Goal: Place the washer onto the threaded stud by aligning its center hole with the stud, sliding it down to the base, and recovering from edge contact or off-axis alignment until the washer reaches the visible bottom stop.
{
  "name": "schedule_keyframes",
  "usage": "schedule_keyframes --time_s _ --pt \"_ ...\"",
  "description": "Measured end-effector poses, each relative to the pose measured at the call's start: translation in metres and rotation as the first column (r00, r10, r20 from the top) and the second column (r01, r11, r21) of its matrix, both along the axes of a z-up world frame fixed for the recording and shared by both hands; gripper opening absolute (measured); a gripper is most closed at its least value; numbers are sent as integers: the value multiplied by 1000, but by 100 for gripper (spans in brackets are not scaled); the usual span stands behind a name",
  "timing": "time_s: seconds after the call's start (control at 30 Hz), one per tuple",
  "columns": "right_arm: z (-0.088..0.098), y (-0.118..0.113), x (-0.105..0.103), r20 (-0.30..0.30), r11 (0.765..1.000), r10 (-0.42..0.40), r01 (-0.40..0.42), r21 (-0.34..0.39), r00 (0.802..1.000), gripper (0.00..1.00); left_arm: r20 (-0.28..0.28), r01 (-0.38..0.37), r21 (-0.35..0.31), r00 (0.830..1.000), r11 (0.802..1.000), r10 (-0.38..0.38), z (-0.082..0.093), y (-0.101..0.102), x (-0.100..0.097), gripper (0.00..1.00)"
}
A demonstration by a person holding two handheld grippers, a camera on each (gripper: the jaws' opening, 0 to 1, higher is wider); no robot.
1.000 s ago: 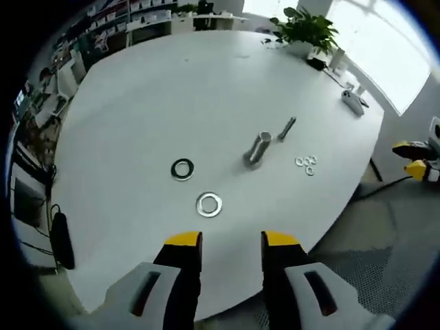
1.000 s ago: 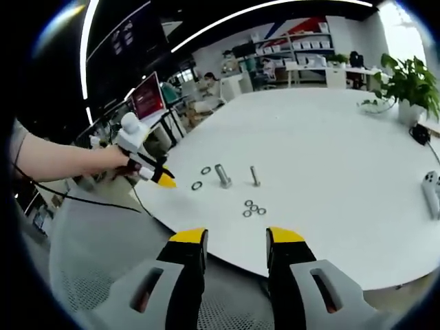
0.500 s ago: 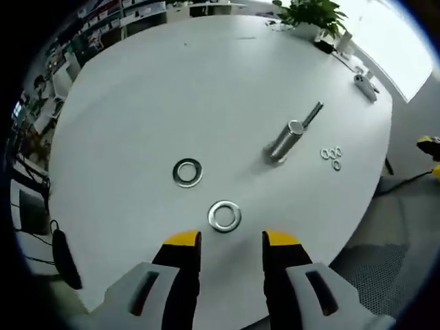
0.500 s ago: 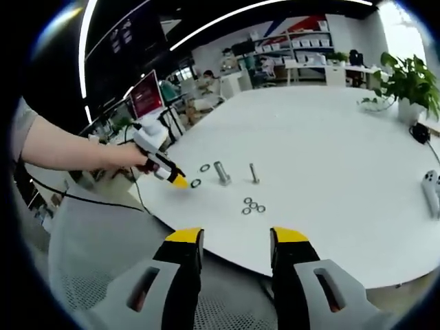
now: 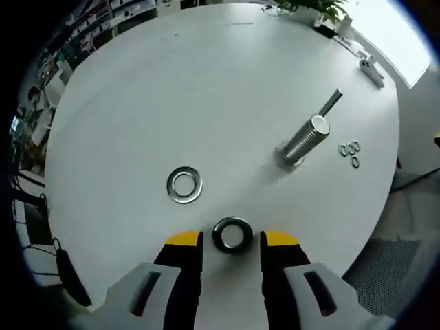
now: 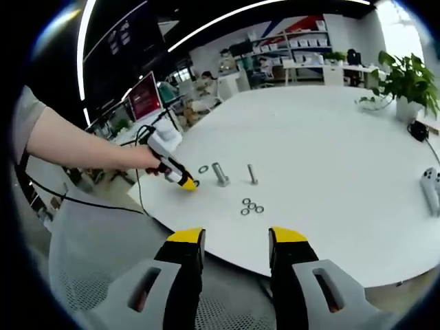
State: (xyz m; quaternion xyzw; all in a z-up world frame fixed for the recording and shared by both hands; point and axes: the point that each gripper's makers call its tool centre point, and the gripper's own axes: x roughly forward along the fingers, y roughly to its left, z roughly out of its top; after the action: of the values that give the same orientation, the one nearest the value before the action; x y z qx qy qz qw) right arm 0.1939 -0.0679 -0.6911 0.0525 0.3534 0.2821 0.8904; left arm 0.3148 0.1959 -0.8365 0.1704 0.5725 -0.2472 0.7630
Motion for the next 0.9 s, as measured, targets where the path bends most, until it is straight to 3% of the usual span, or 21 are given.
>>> schedule_keyframes --time_s 0.07,0.1,0.2,0.5,0.67,0.9 --pt "0 0 0 2 1000 -5 5 3 1000 39 4 79 63 997 995 -80 -1 1 -2 31" --pt "1 -1 0 3 1000 -6 6 4 1000 39 -3 41 40 999 998 -41 -1 -4 -2 29" --pt "0 0 0 3 1000 -4 4 3 1000 39 -21 25 43 999 999 -24 -1 -2 -1 29" --pt "0 -1 -1 2 1000 -9 9 2 1000 39 -81 76 80 994 994 -70 -1 -1 0 28" --pt "1 -1 0 5 1000 -13 13 6 1000 39 -112 111 105 989 988 -99 -1 0 1 21" --pt "2 -2 0 6 1000 -23 23 10 1000 39 -107 105 111 990 988 -93 0 1 -1 20"
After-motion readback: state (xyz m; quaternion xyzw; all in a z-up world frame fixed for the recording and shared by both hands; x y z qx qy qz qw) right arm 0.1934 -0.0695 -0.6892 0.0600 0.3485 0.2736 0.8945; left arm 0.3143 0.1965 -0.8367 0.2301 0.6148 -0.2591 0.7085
